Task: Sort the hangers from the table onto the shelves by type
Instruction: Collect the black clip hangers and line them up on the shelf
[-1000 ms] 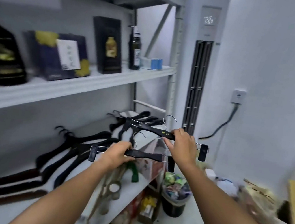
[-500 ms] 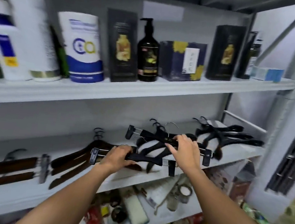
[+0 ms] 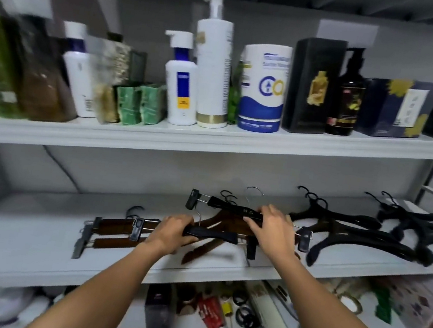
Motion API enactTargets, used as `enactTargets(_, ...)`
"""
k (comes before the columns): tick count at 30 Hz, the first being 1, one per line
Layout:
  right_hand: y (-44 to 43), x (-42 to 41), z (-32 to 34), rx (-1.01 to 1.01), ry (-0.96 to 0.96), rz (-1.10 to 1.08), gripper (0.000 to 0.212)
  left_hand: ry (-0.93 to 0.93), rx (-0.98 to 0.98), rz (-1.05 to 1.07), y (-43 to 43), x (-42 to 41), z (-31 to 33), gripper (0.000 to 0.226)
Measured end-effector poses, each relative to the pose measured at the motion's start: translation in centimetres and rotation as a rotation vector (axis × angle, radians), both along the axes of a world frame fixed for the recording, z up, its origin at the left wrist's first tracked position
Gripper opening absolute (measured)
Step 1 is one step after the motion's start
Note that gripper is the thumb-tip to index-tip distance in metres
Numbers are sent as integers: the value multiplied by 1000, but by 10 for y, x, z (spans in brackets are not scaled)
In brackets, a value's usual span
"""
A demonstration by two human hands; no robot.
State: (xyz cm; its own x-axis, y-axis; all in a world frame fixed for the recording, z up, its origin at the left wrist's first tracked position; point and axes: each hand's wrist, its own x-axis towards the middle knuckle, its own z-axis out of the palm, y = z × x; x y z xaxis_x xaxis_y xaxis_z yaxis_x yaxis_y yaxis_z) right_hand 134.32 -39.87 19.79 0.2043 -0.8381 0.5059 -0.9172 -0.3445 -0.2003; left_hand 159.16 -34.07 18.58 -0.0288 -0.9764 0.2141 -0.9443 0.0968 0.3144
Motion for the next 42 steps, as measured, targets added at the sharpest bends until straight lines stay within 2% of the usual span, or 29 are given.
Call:
enactTargets(11,34,155,-6,92,2,20,54,-13,-34,35,49,149,-11,32)
enactTargets(21,38,234,-8,47,37,124,49,10,-41,95,62,222,-15,24)
enactTargets(31,-9,302,-10,57,76,196,48,-22,-10,175,52,287,-18,20)
enactTargets(35,-32,333,-13,29,81,236,47,-45,8,222,38,313,-18,26)
enactTargets(42,-51,373,-28,9,22,301,42,-17,22,278,30,352,-29,23)
